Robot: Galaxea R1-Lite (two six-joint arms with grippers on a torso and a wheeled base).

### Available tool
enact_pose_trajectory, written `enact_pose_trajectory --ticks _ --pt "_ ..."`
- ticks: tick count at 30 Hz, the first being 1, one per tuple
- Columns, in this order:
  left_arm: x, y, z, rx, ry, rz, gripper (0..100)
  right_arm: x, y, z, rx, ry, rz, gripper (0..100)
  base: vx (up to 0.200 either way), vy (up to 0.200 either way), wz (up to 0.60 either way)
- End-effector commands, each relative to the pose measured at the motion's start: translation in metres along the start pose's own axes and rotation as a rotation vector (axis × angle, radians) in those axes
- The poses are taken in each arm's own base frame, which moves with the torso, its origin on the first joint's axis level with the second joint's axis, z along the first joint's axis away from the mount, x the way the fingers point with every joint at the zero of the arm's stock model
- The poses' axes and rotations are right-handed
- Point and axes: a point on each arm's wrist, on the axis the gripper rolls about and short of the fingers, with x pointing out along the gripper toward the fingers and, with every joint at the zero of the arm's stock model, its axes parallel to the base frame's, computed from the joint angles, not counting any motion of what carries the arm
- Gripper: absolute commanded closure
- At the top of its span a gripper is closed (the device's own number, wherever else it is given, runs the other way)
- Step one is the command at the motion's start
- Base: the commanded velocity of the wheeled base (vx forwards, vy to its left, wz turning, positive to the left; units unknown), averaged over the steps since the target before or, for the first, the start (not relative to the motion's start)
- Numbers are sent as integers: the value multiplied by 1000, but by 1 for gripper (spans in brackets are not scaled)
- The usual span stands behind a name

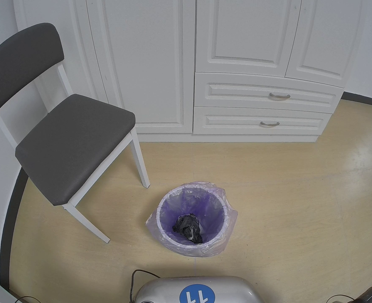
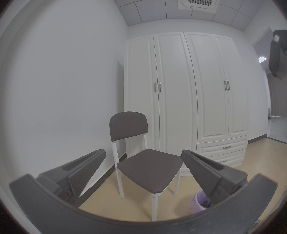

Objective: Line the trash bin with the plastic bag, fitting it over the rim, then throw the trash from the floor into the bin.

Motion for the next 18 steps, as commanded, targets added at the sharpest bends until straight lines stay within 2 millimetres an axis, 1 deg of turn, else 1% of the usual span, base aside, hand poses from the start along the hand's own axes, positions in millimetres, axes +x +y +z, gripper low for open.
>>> enact_pose_trajectory --ticks 1,2,4,6,8,9,10,11,14,16,17,18 --pt "5 -3 -21 1 7 -36 0 10 -3 -29 -16 -10 6 0 0 0 0" --pt "8 -4 -30 0 0 -37 0 13 -4 -36 -36 -19 7 0 0 0 0" --pt "14 -6 -43 -5 -17 -38 0 15 -5 -44 -44 -29 7 0 0 0 0" --pt "18 -7 -59 -10 -44 -40 0 17 -5 -47 -43 -56 11 0 0 0 0" --pt "19 -8 -67 -17 -82 -42 0 17 -5 -48 -37 -91 16 0 0 0 0" --pt "19 -8 -67 -17 -82 -42 0 17 -5 -48 -37 -91 16 0 0 0 0" --pt "20 -9 -74 -19 -102 -46 0 18 -5 -49 -40 -109 18 0 0 0 0" --pt "20 -9 -75 -27 -100 -46 0 18 -6 -52 -45 -113 21 0 0 0 0" --pt "20 -9 -78 -48 -68 -50 0 19 -6 -56 -58 -135 20 0 0 0 0" --pt "20 -9 -82 -49 -33 -50 0 19 -7 -59 -71 -158 21 0 0 0 0" --pt "20 -9 -87 -41 18 -53 0 19 -7 -63 -89 -170 21 0 0 0 0" --pt "20 -9 -87 -41 18 -53 0 19 -7 -63 -89 -170 21 0 0 0 0"
